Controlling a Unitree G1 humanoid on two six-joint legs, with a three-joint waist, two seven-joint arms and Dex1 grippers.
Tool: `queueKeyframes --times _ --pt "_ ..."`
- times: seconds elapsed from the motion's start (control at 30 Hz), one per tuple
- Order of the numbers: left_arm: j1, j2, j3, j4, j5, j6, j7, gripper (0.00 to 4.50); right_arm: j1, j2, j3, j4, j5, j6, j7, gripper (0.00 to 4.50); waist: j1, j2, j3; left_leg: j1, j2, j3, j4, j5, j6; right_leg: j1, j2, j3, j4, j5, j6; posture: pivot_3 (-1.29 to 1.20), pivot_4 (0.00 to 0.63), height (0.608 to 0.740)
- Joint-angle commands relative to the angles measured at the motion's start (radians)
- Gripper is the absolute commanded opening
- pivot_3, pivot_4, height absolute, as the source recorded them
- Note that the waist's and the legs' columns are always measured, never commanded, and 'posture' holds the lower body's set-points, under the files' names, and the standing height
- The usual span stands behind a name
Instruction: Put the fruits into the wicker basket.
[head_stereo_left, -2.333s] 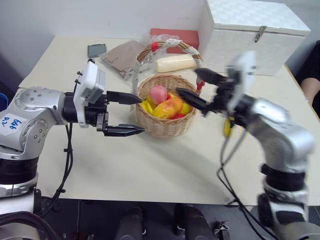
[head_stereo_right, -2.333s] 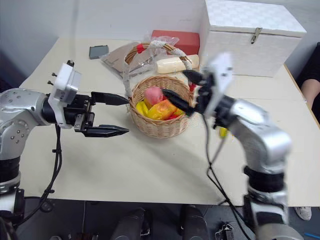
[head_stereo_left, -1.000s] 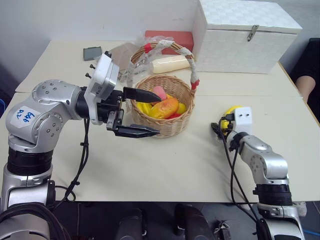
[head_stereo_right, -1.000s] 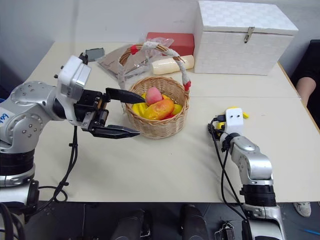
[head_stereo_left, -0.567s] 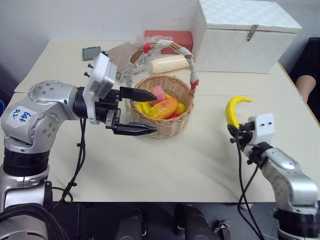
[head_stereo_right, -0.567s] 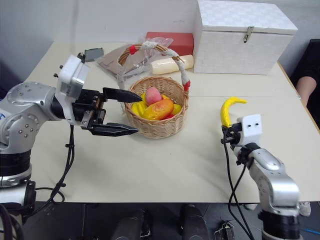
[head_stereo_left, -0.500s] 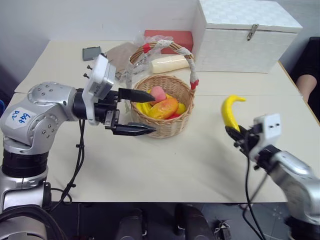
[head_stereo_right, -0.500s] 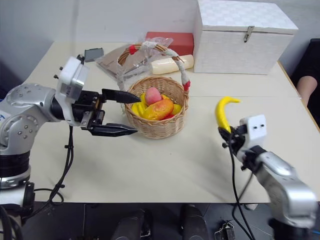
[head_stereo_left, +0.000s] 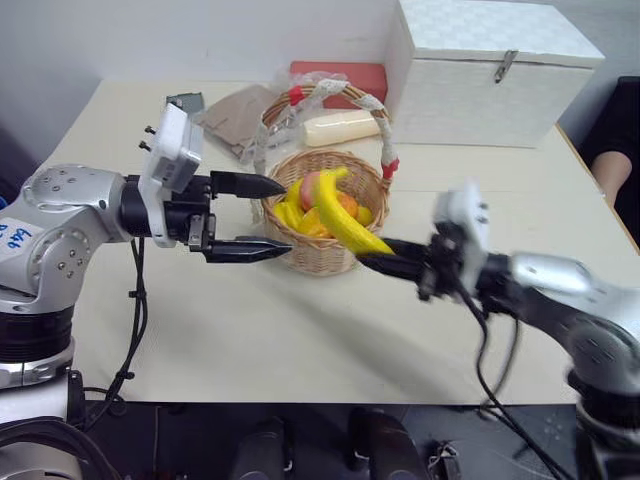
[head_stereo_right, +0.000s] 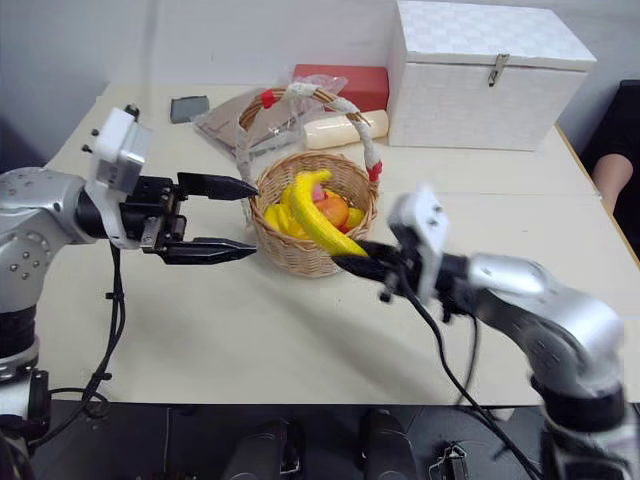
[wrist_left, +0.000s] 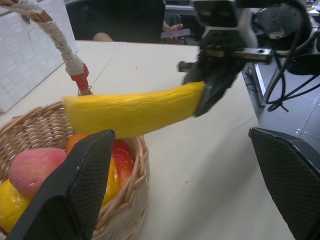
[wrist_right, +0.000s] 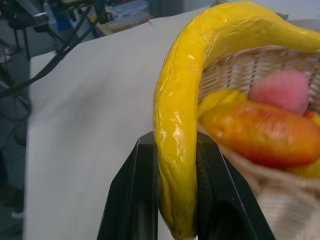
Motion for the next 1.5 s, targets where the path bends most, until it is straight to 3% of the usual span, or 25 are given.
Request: queueKeyframes --times 0.03,0.17,0.3,0.47,0.67,0.8,1.03,1.33,1.5 --pt "-0.007 0.017 0.037 -0.022 -0.015 0.0 0.01 4.5 -0.122 0.071 0.115 0.182 -0.186 -0.095 -0.035 0.45 0.001 0.0 0.0 0.0 0.0 0.0 0.0 0.0 0.0 0.0 0.0 -0.001 0.0 0.0 0.0 0.0 0.15 0.74" --pt "0.01 0.022 0.05 -0.035 -0.016 0.0 0.02 4.5 -0.212 0.145 0.161 0.359 -0.302 -0.176 -0.031 0.45 0.002 0.0 0.0 -0.006 0.0 -0.002 0.002 0.0 0.001 -0.002 0.0 -0.006 -0.001 0.001 0.001 0.0 0.15 0.74" --pt "0.017 0.017 0.053 -0.047 -0.02 0.002 0.034 4.5 -0.228 0.184 0.14 0.36 -0.3 -0.168 0.004 1.84 0.0 0.0 0.0 -0.009 -0.001 -0.002 0.003 0.0 0.001 -0.004 0.0 -0.01 -0.001 0.001 0.003 0.0 0.15 0.74" --pt "0.018 0.014 0.049 -0.043 -0.018 -0.006 0.038 4.5 -0.171 0.142 0.057 0.2 -0.266 -0.144 0.014 3.52 0.002 0.0 0.0 -0.009 0.0 -0.003 0.003 0.0 0.001 -0.004 0.0 -0.01 -0.001 0.001 0.002 0.0 0.15 0.74" --pt "0.011 0.008 0.043 -0.028 -0.013 -0.016 0.034 4.5 -0.059 0.031 -0.216 -0.04 -0.056 0.012 -0.01 3.52 0.004 0.0 0.0 -0.01 -0.001 -0.004 0.005 0.0 0.002 -0.003 -0.001 -0.011 -0.001 0.001 0.003 0.0 0.15 0.74" --pt "-0.004 -0.001 0.029 -0.007 -0.003 -0.028 0.027 4.5 0.004 -0.01 -0.295 -0.066 -0.066 0.053 -0.097 3.52 0.002 0.0 0.0 -0.01 -0.001 -0.005 0.005 0.0 0.002 -0.002 -0.001 -0.011 -0.001 0.001 0.003 0.0 0.15 0.74" --pt "-0.057 -0.035 0.006 0.03 0.009 -0.041 0.032 4.5 -0.074 0.101 -0.182 0.141 -0.228 -0.061 -0.213 3.52 -0.005 0.0 0.0 -0.007 0.0 -0.002 0.005 0.0 0.001 -0.002 0.0 -0.01 0.001 0.002 0.002 0.0 0.15 0.74" --pt "-0.041 -0.031 0.025 0.001 0.004 -0.039 0.048 4.5 -0.278 0.248 -0.071 0.607 -0.426 -0.348 -0.182 3.52 -0.013 0.0 0.0 -0.009 -0.001 -0.003 0.004 0.001 0.002 -0.003 0.0 -0.01 0.0 0.002 0.002 0.0 0.15 0.74" --pt "-0.027 -0.031 0.036 -0.014 0.001 -0.039 0.068 4.5 -0.265 0.269 -0.051 0.614 -0.454 -0.412 -0.131 2.18 -0.016 0.0 0.0 -0.009 -0.001 -0.003 0.004 0.001 0.002 -0.004 -0.001 -0.01 0.0 0.002 0.002 0.0 0.15 0.74"
